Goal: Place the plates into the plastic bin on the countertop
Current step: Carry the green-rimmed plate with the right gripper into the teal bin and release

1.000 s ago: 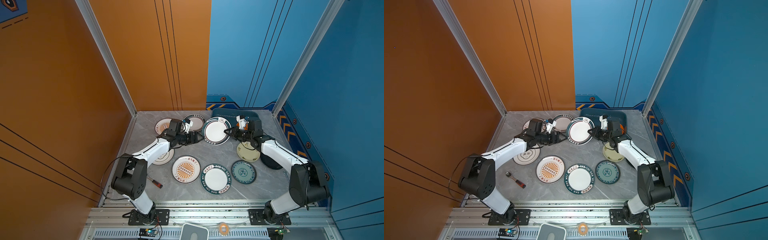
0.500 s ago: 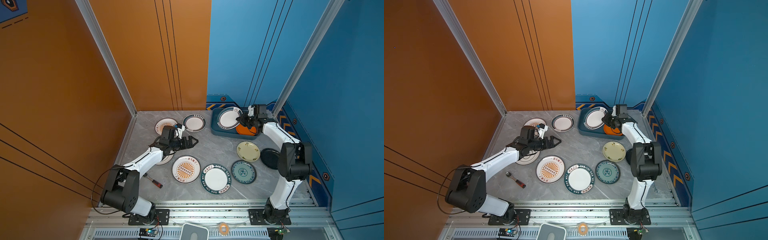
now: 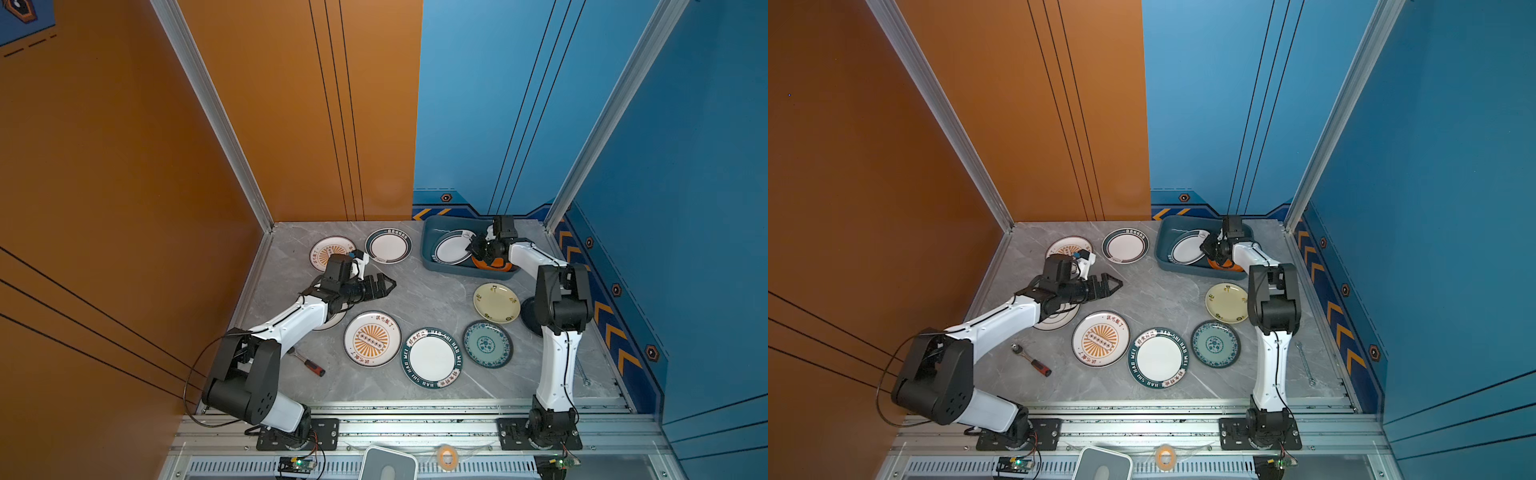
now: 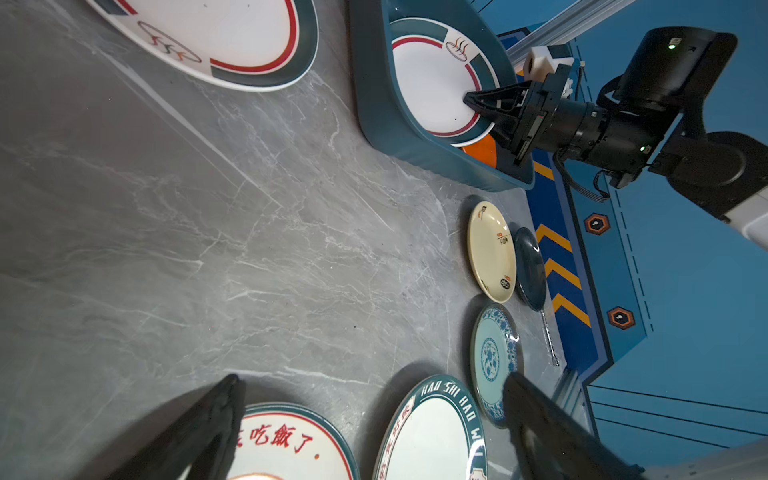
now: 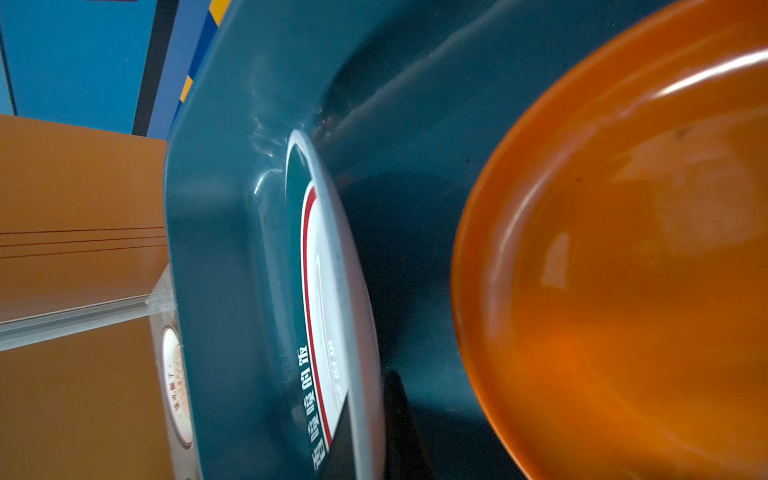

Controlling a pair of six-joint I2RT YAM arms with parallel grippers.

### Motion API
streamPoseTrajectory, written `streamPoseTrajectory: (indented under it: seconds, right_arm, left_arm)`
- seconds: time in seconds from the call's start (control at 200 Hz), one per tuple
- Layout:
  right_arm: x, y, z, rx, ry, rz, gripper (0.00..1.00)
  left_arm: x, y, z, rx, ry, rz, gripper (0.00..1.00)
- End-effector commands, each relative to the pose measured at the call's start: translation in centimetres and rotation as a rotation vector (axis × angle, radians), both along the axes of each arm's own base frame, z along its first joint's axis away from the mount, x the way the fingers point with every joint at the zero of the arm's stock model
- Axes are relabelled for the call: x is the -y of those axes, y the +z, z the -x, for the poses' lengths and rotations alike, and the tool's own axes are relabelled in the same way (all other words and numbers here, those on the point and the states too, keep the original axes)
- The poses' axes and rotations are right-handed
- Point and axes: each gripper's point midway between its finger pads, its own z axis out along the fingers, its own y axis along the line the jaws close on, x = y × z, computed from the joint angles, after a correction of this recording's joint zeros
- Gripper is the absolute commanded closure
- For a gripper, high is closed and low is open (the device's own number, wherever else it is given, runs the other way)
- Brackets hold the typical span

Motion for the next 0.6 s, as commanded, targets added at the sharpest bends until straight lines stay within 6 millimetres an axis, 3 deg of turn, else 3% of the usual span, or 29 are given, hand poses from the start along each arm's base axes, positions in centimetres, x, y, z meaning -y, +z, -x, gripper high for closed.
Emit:
streamPoseTrajectory:
  seconds: [0.0,0.18,0.37,0.386,0.596]
  right_arm:
    - [0.2,0.8,-1.7,0.033,-0.034,-0.029,1.00]
    - [0.0,-0.7,-2.3,0.005,-0.053,-0.038,1.00]
    - [-0.1,-2.8,-1.9,-0.055,-0.061,-0.020,0.84]
    - [-0.2,-1.9,-2.5,-0.033,-0.060,-0.020,0.82]
    - [-0.4,-2.5,-2.4,-0.064,-0.040,0.036,0.73]
  left_arm:
    - [-0.9,-1.7,0.4,-0.038,0.029,-0.062,0.02]
    - [-0.6,-1.7,0.8,-0.034,0.004,-0.072,0.02]
    - [-0.2,-1.1,0.7,-0.030,-0.013,-0.069,0.02]
    - [-0.1,-1.1,0.7,-0.034,-0.015,-0.069,0.02]
    - [0.5,-1.3,1.0,-0.047,-0.038,-0.075,0.02]
